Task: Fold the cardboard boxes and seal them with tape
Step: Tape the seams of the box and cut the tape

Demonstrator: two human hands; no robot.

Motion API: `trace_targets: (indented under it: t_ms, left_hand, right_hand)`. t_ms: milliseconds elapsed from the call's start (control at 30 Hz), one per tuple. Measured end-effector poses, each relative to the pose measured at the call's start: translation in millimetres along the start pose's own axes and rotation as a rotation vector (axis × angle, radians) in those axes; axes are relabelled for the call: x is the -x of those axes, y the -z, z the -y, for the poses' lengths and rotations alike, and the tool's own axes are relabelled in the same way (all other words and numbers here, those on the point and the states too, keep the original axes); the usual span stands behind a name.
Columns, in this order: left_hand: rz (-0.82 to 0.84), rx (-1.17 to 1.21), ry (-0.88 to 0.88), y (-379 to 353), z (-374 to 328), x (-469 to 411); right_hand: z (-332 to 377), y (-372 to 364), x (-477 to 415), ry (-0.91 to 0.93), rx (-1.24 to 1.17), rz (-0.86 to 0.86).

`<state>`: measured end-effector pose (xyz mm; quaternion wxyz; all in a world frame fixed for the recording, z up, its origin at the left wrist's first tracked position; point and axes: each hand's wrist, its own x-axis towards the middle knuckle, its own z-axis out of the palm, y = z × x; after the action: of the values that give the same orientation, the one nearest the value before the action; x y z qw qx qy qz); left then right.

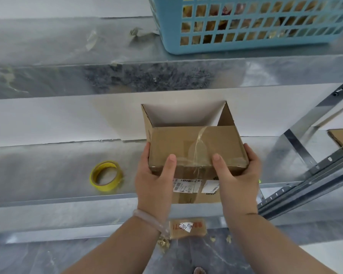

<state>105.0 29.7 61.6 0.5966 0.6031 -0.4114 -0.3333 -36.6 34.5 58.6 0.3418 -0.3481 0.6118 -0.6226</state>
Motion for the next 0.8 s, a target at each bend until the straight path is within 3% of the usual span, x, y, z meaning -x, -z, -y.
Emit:
trace_targets:
  t_ms: [233, 367, 400, 467, 533, 600, 800]
  left_hand:
    - [-0.013, -0.038, -0.13, 6, 19, -4]
    - [0.127, -0.119, -0.178, 17, 14, -6]
    - [0.14, -0.226, -0.301, 21, 9, -8]
    - [0.131, -0.564, -0.757, 25, 1, -14]
    - [0.215, -0.739, -1.099, 18, -1, -20]
    - [0.306, -0.811, -1.2, 10, 1, -22]
    - [0.332, -0.822, -1.181, 12, 8, -31]
  right_hand:
    - [-8, 17, -7, 0.086, 0.116, -0.004]
    - [-7, 29, -13, 0.17, 0.256, 0.159]
    - [-5, 32, -14, 0.262, 0.38, 0.182]
    - [-6, 37, -18, 0.619, 0.612, 0.197]
    - [-11, 37, -25, 0.961, 0.702, 0.292]
    - [-15, 33, -30, 1.082, 0.743, 0.314]
    - [-14, 28, -43, 1.006, 0.642, 0.374]
